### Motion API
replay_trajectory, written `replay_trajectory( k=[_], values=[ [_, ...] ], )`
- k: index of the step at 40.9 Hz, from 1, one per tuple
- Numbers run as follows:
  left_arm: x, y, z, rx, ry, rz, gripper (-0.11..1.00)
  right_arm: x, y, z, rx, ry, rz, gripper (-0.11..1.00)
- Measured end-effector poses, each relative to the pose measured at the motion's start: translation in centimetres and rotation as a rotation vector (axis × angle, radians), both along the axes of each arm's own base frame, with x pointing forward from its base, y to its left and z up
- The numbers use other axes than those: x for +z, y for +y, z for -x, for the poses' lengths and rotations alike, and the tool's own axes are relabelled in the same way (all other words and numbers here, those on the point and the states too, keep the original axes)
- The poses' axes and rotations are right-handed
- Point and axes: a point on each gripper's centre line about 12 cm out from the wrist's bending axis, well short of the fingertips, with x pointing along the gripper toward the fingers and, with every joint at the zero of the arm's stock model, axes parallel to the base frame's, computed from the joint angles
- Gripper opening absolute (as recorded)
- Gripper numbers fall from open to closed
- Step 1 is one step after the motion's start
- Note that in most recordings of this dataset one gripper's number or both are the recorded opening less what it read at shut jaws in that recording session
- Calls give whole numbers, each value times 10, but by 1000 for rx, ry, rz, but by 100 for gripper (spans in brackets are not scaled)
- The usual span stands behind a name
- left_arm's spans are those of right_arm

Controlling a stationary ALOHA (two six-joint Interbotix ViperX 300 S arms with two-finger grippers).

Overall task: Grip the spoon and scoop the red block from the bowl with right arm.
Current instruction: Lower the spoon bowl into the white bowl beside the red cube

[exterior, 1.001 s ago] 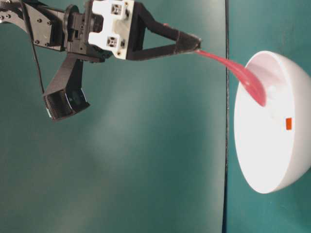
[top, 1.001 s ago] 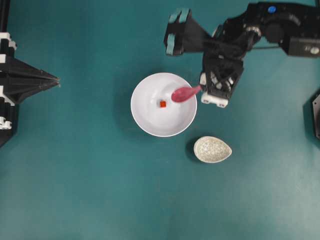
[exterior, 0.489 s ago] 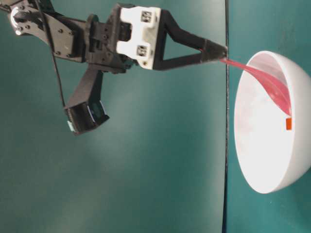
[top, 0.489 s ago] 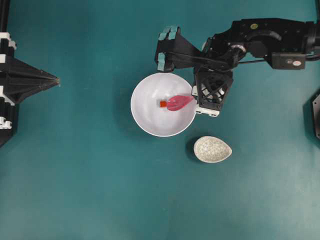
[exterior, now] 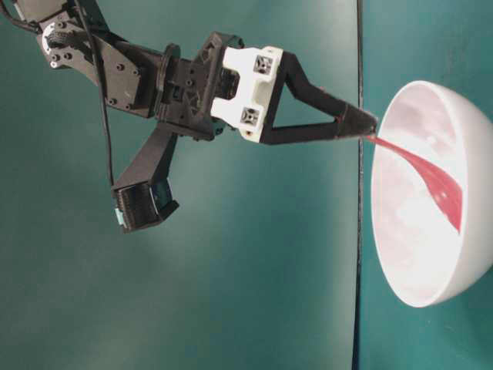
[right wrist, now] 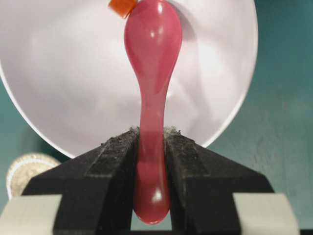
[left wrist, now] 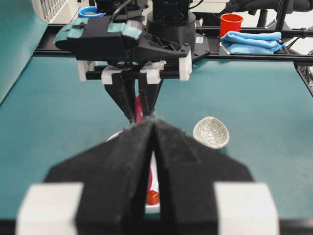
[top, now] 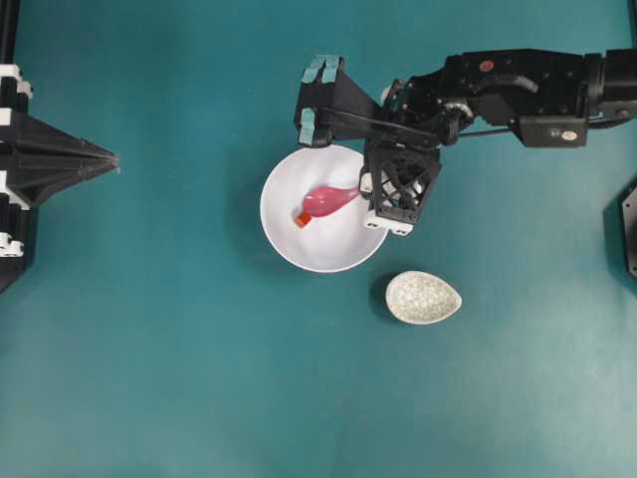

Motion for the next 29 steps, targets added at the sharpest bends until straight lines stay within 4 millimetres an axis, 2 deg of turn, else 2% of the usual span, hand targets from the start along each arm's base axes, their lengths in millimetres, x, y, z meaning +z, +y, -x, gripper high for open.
replay_trajectory(
  k=[15, 29],
  values=[
    [0, 0, 0, 0, -2, 1, 0, -1, 26, -2, 61, 7, -4, 23],
    [0, 0, 0, 0, -2, 1, 0, 2, 25, -7, 57, -39, 8, 23]
  ],
)
